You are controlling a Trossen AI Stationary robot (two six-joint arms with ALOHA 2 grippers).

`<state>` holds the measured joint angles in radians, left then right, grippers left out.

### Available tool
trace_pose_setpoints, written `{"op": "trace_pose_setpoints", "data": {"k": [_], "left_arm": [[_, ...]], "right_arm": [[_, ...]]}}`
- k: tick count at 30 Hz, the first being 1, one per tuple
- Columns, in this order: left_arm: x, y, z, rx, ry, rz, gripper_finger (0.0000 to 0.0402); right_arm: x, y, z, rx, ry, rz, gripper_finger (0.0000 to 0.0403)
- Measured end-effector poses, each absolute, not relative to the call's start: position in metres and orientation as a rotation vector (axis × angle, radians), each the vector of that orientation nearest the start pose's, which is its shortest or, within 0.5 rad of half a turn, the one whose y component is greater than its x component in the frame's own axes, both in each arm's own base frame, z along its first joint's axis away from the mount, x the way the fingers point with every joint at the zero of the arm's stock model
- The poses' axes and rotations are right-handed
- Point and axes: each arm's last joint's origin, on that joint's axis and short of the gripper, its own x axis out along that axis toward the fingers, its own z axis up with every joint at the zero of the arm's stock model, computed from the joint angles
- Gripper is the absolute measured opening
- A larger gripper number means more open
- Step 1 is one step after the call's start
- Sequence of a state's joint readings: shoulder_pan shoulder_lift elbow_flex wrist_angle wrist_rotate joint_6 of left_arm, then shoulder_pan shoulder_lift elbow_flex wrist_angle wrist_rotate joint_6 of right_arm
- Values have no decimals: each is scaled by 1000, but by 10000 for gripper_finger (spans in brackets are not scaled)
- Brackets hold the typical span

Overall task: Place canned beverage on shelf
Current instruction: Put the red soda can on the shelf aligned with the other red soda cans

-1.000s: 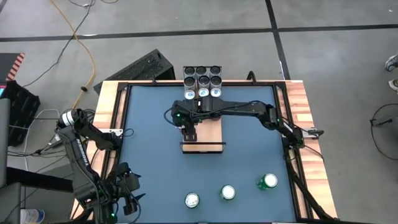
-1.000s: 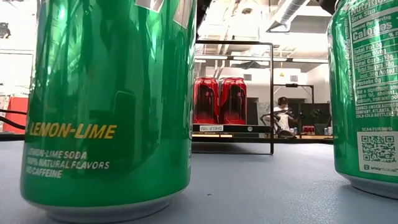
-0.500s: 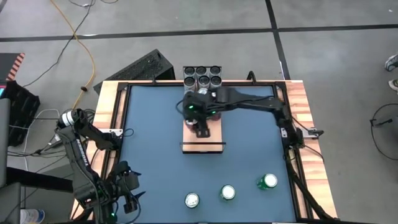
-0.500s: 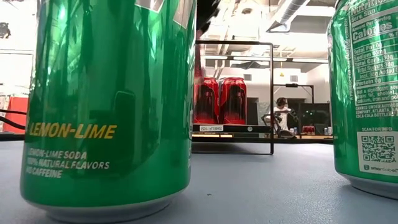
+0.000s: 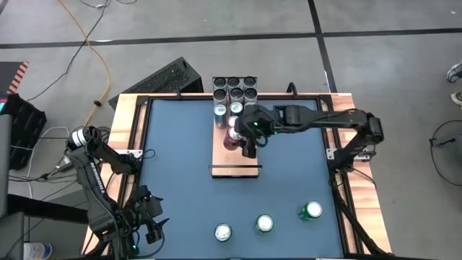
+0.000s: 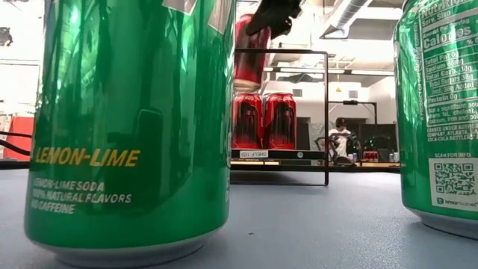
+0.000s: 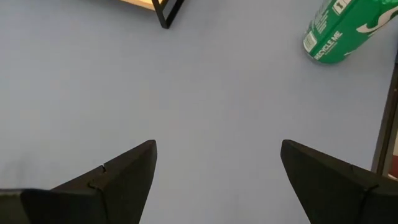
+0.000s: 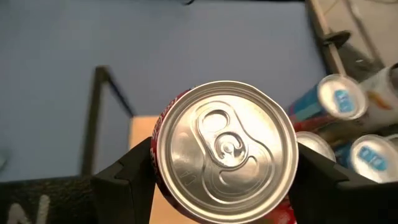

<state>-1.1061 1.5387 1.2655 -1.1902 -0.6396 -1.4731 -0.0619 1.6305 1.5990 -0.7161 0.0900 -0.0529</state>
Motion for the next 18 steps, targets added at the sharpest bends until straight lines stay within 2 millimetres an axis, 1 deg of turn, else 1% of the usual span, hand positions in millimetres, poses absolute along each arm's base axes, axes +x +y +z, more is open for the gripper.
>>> {"op": "trace_pose_setpoints", "data": {"k": [2, 5, 9, 12, 15, 17, 18], "left_arm": [[138, -237, 268, -227, 906, 336, 330], [138, -237, 268, -228, 909, 335, 330], [138, -237, 268, -236, 908, 338, 330], [138, -237, 268, -238, 911, 339, 330], [138, -237, 268, -242, 924, 337, 330], [137, -237, 268, -244, 932, 335, 330], [137, -237, 268, -244, 933, 335, 330]], "right_arm": [[358, -26, 352, -68, 742, -138, 267], [371, -31, 345, -58, 763, -133, 267], [394, -32, 326, -53, 813, -110, 267], [407, -32, 313, -63, 837, -95, 267], [414, -30, 304, -75, 854, -84, 267], [418, -30, 295, -75, 876, -83, 267], [420, -32, 294, -72, 869, -88, 267]]}}
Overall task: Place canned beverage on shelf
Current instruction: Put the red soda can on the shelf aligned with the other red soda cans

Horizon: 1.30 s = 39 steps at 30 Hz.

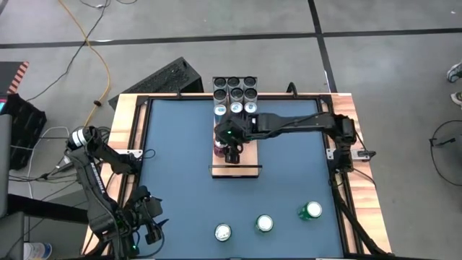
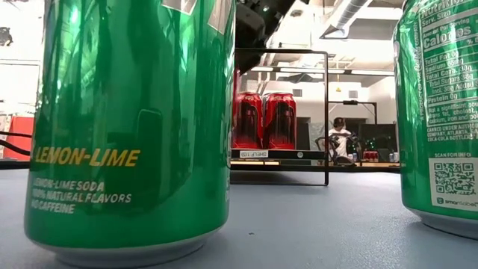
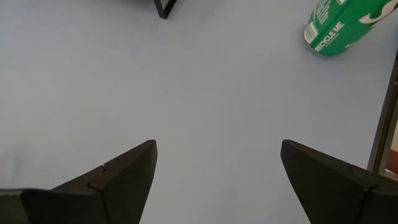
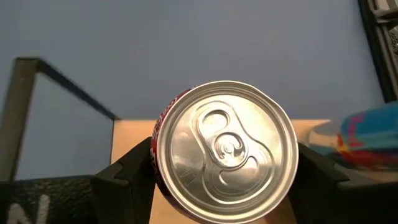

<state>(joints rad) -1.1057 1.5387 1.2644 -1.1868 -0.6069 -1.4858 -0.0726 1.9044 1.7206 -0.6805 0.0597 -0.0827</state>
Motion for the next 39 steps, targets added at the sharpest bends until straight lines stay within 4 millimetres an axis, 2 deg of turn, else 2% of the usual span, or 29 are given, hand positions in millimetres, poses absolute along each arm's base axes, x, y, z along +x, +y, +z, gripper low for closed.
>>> {"op": "trace_pose_setpoints", "data": {"k": [5, 10, 21, 24, 32, 36, 39], "left_arm": [[137, -237, 268, -235, 934, 331, 330], [137, -237, 268, -231, 935, 332, 330], [137, -237, 268, -215, 937, 325, 330], [137, -237, 268, -210, 938, 322, 330], [137, -237, 268, -210, 937, 322, 330], [137, -237, 268, -211, 937, 322, 330], [137, -237, 268, -210, 937, 322, 330]], "right_arm": [[428, -37, 291, -64, 826, -96, 270], [429, -42, 274, -52, 900, -105, 274], [429, -42, 276, -82, 901, -81, 278], [429, -42, 275, -84, 903, -80, 294], [427, -48, 276, -76, 911, -104, 375], [427, -48, 278, -77, 906, -108, 381], [427, -48, 294, -102, 891, -129, 374]]}}
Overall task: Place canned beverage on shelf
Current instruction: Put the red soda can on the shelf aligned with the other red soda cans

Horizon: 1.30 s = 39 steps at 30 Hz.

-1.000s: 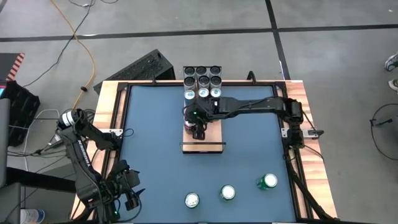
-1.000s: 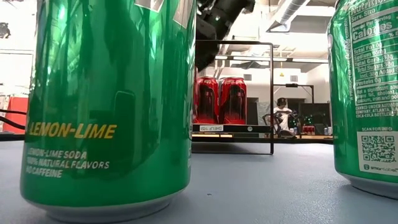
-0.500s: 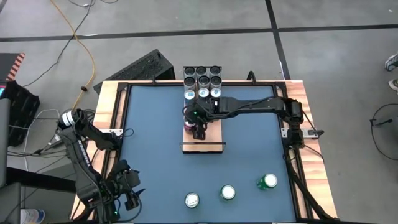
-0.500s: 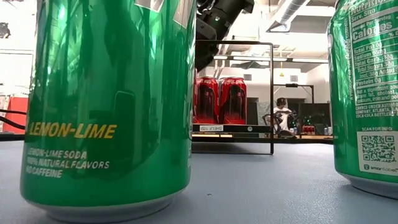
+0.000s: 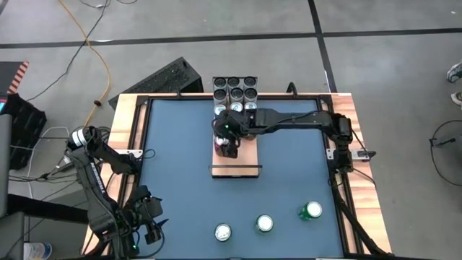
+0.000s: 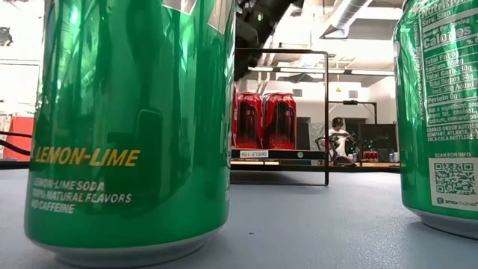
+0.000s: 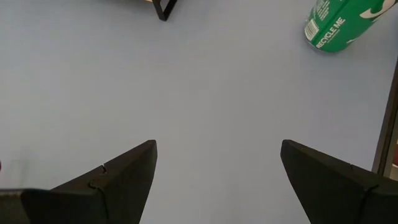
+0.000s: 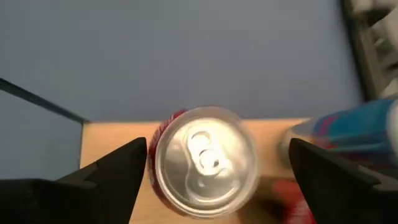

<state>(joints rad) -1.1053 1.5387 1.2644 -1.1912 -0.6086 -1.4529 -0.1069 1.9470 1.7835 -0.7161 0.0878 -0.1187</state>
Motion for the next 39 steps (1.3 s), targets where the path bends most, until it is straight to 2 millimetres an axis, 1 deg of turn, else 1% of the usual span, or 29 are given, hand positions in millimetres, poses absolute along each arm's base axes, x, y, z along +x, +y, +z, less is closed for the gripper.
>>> {"op": "trace_pose_setpoints", "data": {"k": [4, 6, 9, 11, 13, 14, 16, 19, 20, 21, 24, 27, 30, 34, 37, 39], "left_arm": [[137, -237, 268, -206, 938, 321, 330], [137, -237, 268, -210, 937, 323, 330], [137, -237, 268, -221, 936, 328, 330], [137, -237, 268, -230, 934, 333, 330], [137, -237, 268, -234, 934, 335, 330], [137, -237, 268, -234, 934, 335, 330], [137, -237, 268, -234, 933, 335, 330], [137, -237, 268, -235, 933, 335, 330], [137, -237, 268, -234, 933, 336, 330], [137, -237, 268, -234, 933, 336, 330], [137, -237, 268, -235, 933, 336, 330], [137, -237, 268, -236, 933, 336, 330], [137, -237, 268, -236, 933, 336, 330], [137, -237, 268, -236, 933, 336, 330], [137, -237, 268, -233, 934, 336, 330], [137, -236, 268, -229, 935, 336, 330]], "right_arm": [[425, -49, 334, -121, 824, -147, 368], [423, -46, 350, -135, 805, -138, 365], [420, -35, 367, -193, 787, -129, 351], [417, -25, 374, -230, 808, -105, 321], [413, -15, 375, -254, 841, -76, 273], [412, -11, 374, -261, 855, -62, 241], [411, -5, 370, -266, 885, -34, 168], [416, 0, 357, -268, 902, -19, 48], [417, 0, 352, -264, 912, -18, 25], [418, 0, 348, -257, 917, -21, 16], [423, 0, 337, -220, 901, -40, 20], [422, 1, 328, -207, 936, -42, 9], [422, 6, 323, -215, 937, -29, 3], [423, 12, 310, -217, 964, -9, 1], [423, 14, 308, -219, 965, -5, 1], [422, 12, 307, -218, 967, -9, 0]]}}
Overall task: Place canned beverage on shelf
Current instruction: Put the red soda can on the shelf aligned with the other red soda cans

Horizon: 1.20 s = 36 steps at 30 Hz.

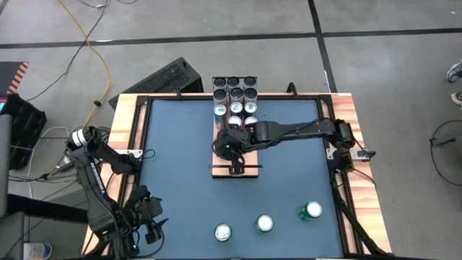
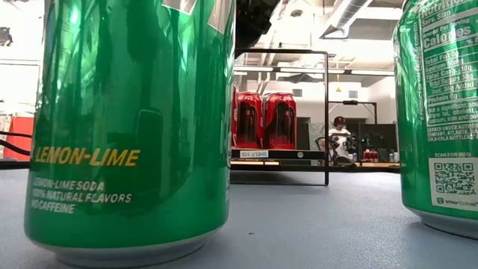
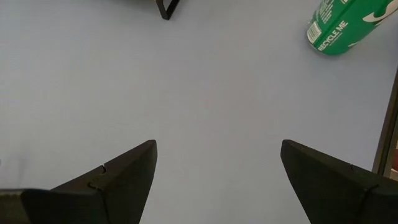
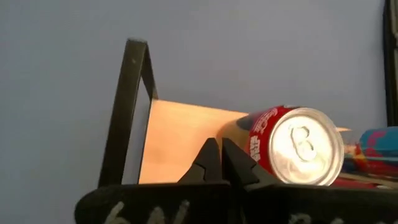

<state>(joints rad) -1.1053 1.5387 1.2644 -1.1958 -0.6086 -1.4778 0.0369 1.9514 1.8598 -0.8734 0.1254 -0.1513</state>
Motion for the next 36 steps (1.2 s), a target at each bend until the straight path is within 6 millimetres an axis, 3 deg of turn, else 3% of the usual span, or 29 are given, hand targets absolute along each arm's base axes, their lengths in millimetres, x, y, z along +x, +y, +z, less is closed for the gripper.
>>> {"op": "trace_pose_setpoints", "data": {"k": [14, 20, 23, 29, 36], "left_arm": [[137, -236, 268, -223, 936, 337, 330], [137, -236, 268, -220, 936, 336, 330], [137, -236, 268, -211, 937, 331, 330], [137, -236, 268, -210, 938, 331, 330], [137, -236, 268, -208, 942, 334, 330]], "right_arm": [[426, -23, 309, -159, 921, -105, 0], [428, 3, 310, -201, 896, 16, 0], [429, 14, 302, -226, 940, 55, 0], [440, 15, 270, -237, 1038, 63, 0], [442, 10, 259, -256, 1089, 49, 0]]}}
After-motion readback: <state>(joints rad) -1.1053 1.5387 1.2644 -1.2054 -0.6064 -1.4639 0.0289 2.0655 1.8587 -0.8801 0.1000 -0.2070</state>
